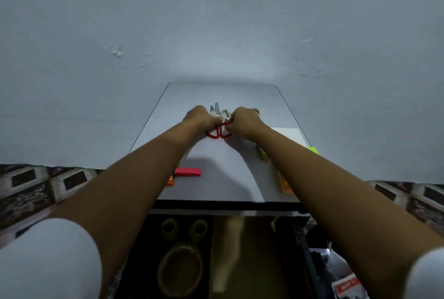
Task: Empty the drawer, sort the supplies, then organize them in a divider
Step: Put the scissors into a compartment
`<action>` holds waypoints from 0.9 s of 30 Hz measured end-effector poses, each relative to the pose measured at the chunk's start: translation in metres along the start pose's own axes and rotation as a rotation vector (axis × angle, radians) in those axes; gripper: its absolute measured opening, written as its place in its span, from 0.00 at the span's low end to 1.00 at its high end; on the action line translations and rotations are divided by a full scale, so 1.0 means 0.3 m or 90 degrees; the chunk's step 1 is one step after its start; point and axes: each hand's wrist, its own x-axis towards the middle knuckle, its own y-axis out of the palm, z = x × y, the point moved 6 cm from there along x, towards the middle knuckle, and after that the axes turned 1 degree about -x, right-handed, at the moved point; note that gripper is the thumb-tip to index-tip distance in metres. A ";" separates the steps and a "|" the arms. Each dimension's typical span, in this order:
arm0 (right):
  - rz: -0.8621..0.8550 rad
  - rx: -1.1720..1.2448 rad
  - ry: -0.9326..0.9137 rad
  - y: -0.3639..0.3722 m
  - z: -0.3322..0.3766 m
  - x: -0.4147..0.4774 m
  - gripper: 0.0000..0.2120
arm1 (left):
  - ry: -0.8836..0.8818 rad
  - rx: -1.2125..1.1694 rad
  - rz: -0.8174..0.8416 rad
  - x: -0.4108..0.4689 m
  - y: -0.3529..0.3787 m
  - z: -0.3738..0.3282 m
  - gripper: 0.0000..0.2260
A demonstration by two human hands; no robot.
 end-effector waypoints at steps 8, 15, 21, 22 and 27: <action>-0.020 -0.009 -0.014 0.050 0.013 0.048 0.08 | -0.071 -0.103 0.055 0.056 0.003 0.038 0.12; -0.012 -0.032 0.022 0.071 0.017 0.066 0.11 | -0.151 -0.211 0.093 0.067 -0.063 0.129 0.10; -0.037 -0.084 0.010 0.066 0.052 0.057 0.17 | -0.161 -0.264 0.080 0.043 -0.102 0.170 0.10; -0.050 -0.077 0.012 0.062 0.055 0.054 0.13 | -0.163 -0.270 0.073 0.042 -0.111 0.179 0.10; -0.102 0.034 0.016 0.002 0.080 0.015 0.07 | -0.163 -0.324 0.045 0.013 -0.151 0.205 0.07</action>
